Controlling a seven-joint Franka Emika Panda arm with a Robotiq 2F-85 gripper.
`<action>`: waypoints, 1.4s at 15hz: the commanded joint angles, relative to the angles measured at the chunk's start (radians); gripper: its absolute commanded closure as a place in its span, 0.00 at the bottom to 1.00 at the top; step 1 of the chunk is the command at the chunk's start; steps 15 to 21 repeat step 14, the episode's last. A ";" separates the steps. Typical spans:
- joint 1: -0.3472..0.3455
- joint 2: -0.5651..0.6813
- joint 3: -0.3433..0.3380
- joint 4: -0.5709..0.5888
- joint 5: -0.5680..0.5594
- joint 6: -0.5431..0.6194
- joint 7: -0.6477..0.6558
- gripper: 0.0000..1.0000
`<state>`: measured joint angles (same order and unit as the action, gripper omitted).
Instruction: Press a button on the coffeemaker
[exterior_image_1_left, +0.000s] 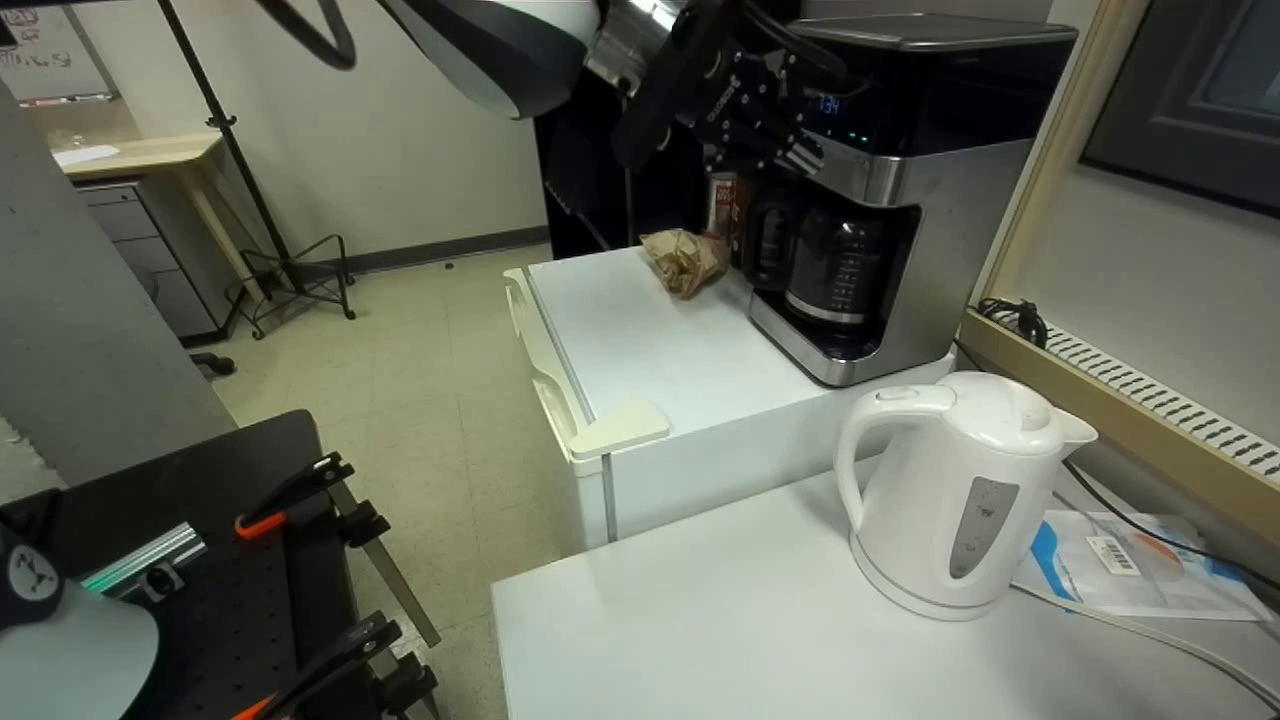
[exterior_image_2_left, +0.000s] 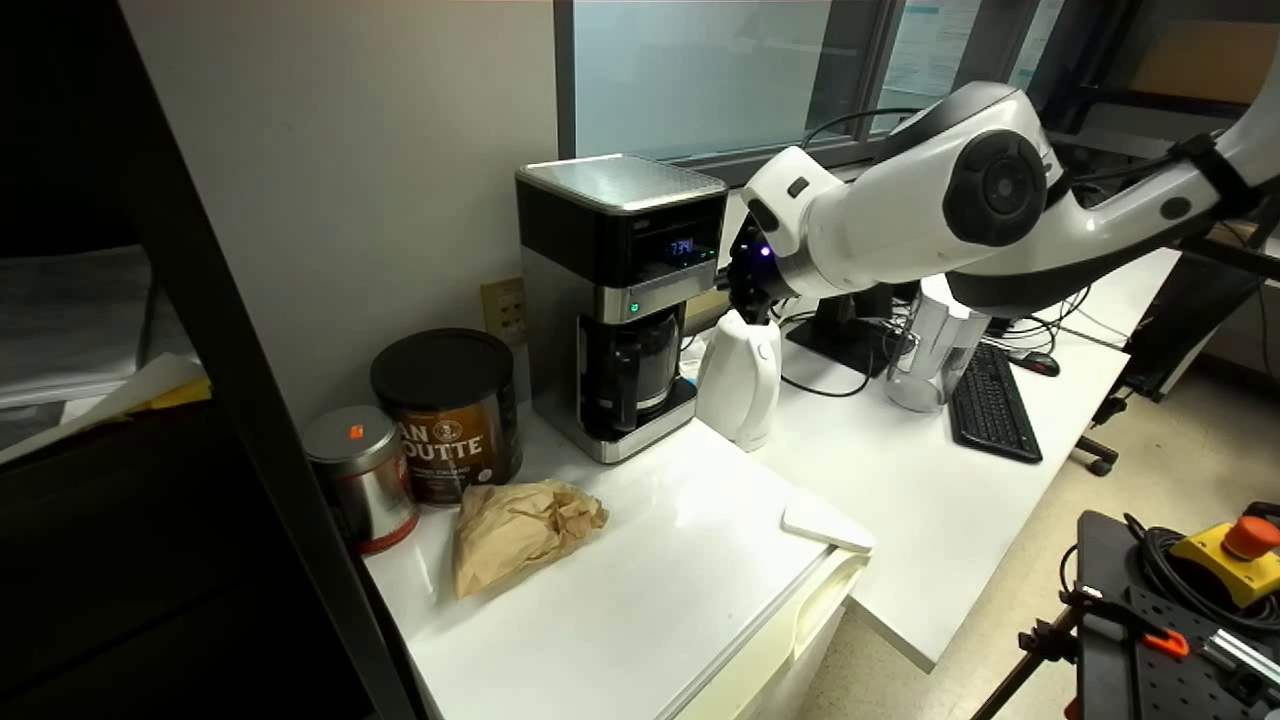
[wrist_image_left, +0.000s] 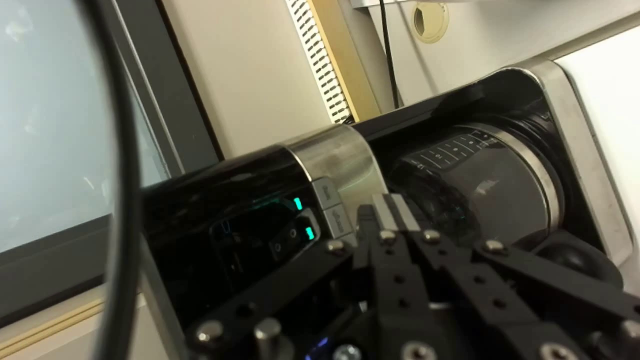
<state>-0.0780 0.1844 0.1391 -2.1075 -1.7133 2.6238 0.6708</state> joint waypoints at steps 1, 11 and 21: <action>0.024 -0.083 0.008 -0.085 -0.091 -0.062 0.036 1.00; 0.106 -0.217 -0.017 -0.235 -0.188 -0.114 0.082 1.00; 0.117 -0.244 -0.024 -0.261 -0.198 -0.106 0.091 1.00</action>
